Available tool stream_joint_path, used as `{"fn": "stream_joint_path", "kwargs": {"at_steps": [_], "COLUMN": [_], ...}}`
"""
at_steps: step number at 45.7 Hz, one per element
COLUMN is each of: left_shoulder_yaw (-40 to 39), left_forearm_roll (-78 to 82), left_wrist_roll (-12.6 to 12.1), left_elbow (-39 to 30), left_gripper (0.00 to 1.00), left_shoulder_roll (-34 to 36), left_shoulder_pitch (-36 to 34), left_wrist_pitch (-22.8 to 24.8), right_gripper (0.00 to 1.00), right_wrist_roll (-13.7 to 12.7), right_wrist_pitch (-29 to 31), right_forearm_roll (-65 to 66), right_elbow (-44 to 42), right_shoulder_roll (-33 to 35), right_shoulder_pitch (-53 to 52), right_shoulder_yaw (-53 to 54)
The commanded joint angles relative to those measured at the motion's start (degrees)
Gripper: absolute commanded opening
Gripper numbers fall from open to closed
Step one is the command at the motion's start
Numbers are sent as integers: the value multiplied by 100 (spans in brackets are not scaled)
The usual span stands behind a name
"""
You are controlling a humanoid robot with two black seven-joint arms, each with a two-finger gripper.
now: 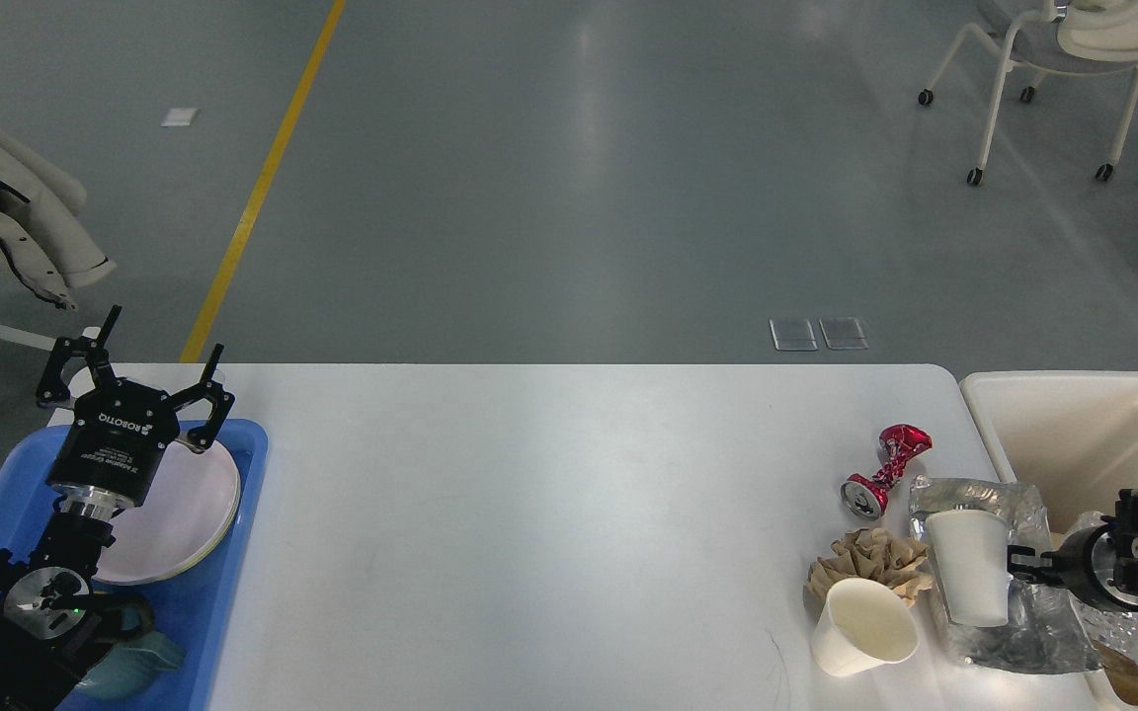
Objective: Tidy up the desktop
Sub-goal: 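Reach the right gripper down to the clear plastic bag by the bin, then grasp the plastic bag with the white cup and lift it into the bin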
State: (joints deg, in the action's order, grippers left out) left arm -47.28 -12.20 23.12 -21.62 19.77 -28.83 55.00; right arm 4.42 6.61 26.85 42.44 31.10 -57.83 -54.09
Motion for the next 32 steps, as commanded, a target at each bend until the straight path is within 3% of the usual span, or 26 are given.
{"fn": "stream_joint_path", "kwargs": {"at_steps": [1,7,15,23,32], "left_shoulder_yaw": [0,0,0,0,0], "left_forearm_roll": [-2,-2,-2,-2,-2], "left_wrist_roll": [0,0,0,0,0], "left_elbow": [0,0,0,0,0], "left_gripper": [97,97,97,97,97], "left_shoulder_roll": [0,0,0,0,0], "left_shoulder_pitch": [0,0,0,0,0], "left_wrist_pitch": [0,0,0,0,0], "right_gripper": [0,0,0,0,0], "right_wrist_roll": [-2,-2,-11,-11,-11], "right_wrist_pitch": [16,16,261,2183,4839], "right_forearm_roll": [-13,-31,-22,109,751], "right_elbow": [71,580,1977,2804,2779], "right_shoulder_roll": [10,194,1423,2566,2480], "right_shoulder_pitch": [-53,-298,-1887,-5128,-8882], "right_shoulder_yaw": [21,65,-189,-1015,-1859]}}
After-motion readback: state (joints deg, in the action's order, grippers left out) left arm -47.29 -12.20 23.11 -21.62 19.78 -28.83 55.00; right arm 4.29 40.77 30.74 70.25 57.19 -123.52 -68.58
